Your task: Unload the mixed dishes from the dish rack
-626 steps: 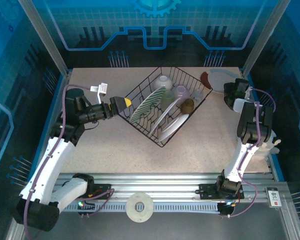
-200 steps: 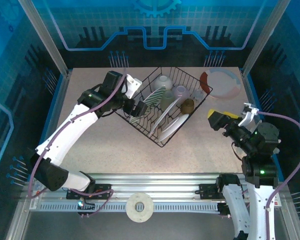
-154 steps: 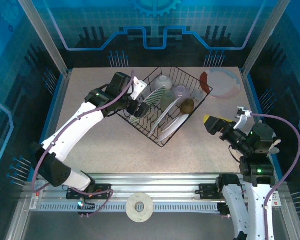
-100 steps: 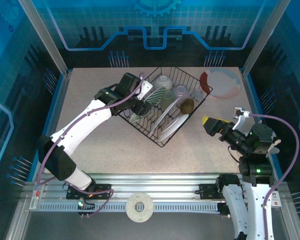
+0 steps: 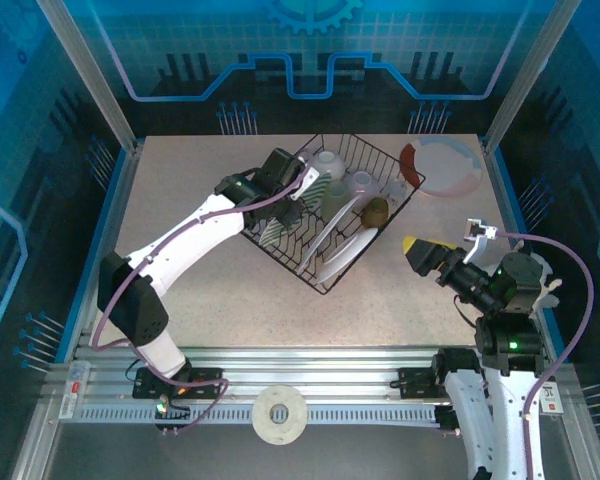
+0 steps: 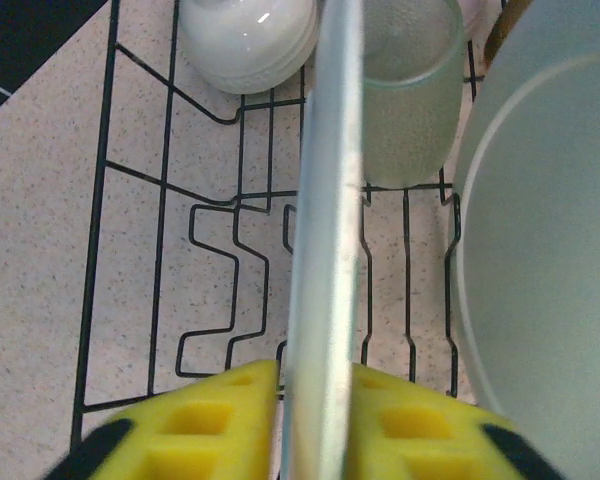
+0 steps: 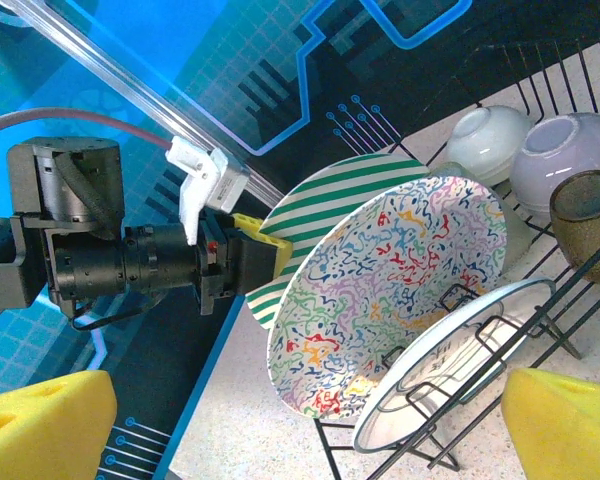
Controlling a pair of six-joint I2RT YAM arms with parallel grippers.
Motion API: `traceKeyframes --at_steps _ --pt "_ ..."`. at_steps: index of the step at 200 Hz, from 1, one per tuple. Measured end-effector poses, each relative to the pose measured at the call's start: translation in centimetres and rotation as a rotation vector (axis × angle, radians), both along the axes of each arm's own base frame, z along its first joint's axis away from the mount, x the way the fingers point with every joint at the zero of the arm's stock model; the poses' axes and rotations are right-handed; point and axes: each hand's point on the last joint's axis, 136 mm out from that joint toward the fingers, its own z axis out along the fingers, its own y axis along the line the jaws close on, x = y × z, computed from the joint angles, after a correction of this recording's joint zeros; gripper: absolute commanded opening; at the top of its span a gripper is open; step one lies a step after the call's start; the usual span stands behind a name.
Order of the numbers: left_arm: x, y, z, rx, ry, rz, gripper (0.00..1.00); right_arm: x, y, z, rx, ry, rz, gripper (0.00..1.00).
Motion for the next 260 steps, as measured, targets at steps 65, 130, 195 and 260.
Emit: traceKeyframes --at_steps 65,130,195,260 --pt "0.0 0.2 0.9 0.054 -0.027 0.019 0.0 -0.1 0.0 0.1 0.006 -0.004 0.001 1.0" --pt "-1.0 0.0 3.2 0.107 -0.06 0.023 0.0 -0.1 0.0 -0.7 0.008 0.008 0.001 1.0" --pt "-2.8 1.7 7.4 0.08 -0.105 0.05 0.0 -0.1 0.1 -0.7 0.007 0.007 0.005 1.0" --pt "-5.5 4.7 14.3 -0.038 -0.23 0.113 0.0 -0.2 0.2 -0.5 0.008 0.0 0.014 1.0"
